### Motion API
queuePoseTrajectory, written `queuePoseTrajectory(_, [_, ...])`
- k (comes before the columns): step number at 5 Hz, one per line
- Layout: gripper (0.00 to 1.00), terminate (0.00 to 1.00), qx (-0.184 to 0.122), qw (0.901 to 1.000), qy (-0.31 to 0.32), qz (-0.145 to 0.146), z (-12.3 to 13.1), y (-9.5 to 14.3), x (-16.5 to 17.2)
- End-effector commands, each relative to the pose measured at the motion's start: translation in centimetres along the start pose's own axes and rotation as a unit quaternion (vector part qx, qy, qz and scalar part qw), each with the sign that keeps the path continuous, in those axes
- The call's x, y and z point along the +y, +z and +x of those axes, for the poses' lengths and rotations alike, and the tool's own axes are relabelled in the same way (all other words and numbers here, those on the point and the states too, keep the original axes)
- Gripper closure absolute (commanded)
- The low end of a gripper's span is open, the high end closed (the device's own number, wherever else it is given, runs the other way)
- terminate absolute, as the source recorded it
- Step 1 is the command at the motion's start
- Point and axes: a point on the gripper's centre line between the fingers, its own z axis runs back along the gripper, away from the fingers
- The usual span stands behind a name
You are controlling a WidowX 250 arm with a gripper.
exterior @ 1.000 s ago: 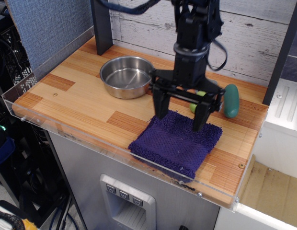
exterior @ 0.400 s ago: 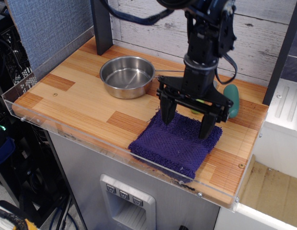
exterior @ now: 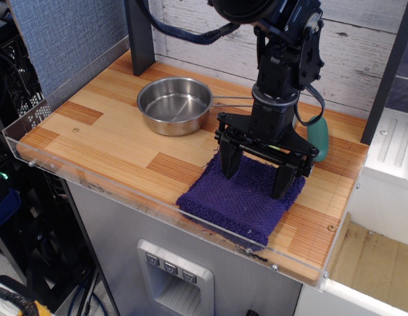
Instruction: Move the purple cloth straight to the left
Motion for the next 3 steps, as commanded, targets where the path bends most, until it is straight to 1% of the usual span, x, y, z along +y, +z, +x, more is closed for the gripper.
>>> queuePoseTrajectory(1, [0.00,0.00,0.004,0.9998,-0.015,0.008,-1.2,-0.6,0.6])
queuePoseTrajectory(2, [0.00,0.00,0.015,0.9986,-0.047,0.021,-2.9,-3.1,0.7])
queuePoseTrajectory(3, [0.00,0.00,0.053,0.9967,-0.058,0.021,-4.1,-5.8,0.4])
